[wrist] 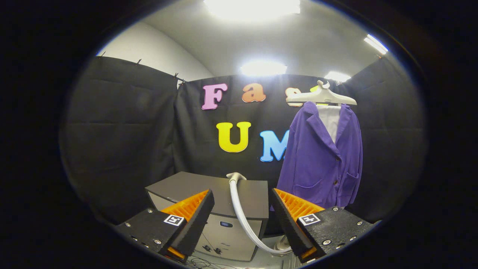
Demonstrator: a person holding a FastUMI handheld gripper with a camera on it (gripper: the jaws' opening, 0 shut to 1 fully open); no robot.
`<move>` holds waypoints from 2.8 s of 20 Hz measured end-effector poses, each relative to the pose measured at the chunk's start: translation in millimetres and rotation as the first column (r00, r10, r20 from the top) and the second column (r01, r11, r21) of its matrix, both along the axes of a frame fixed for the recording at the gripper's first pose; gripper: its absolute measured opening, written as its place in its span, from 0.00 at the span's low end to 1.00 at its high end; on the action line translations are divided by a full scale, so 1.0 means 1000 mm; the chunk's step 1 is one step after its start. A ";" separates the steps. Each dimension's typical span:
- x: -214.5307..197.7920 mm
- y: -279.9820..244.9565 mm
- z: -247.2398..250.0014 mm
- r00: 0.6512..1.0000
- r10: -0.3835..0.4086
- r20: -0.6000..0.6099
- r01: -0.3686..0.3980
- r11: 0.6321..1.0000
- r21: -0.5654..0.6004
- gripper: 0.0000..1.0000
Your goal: Iron the clothes twice with a garment steamer, once on the left side and once on the right side.
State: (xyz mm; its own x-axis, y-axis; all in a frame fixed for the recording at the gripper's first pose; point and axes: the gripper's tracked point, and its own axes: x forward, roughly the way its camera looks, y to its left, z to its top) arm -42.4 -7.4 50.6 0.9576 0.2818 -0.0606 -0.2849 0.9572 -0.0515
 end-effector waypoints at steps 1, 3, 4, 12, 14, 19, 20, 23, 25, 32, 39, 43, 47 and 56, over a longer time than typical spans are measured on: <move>0.001 -0.001 0.005 1.000 0.015 0.004 -0.016 1.000 0.003 0.95; 0.007 0.001 0.014 0.999 0.041 0.003 -0.041 0.999 0.000 0.95; 0.014 0.001 0.019 0.999 0.040 0.003 -0.040 0.999 -0.005 0.95; 0.139 0.044 0.033 0.995 -0.023 -0.093 0.022 1.000 -0.011 0.95; 0.175 0.060 0.025 0.989 -0.040 -0.141 0.035 0.999 -0.041 0.95; 0.267 0.101 -0.003 0.954 -0.092 -0.287 0.077 0.995 -0.063 0.95; 0.284 0.107 -0.015 0.938 -0.106 -0.330 0.088 0.994 -0.068 0.95; 0.320 0.117 -0.054 0.875 -0.159 -0.457 0.118 0.986 -0.117 0.96; 0.341 0.120 -0.074 0.840 -0.189 -0.508 0.134 0.981 -0.143 0.95; 0.378 0.129 -0.151 0.680 -0.194 -0.707 0.185 0.979 -0.090 0.95; 0.374 0.137 -0.168 0.613 -0.147 -0.776 0.215 0.976 -0.015 0.90; 0.367 0.136 -0.189 0.561 -0.152 -0.814 0.226 0.974 -0.026 0.82; 0.371 0.132 -0.192 0.590 -0.191 -0.785 0.198 0.976 -0.089 0.51; 0.365 0.134 -0.183 0.709 -0.227 -0.668 0.175 0.974 -0.145 0.33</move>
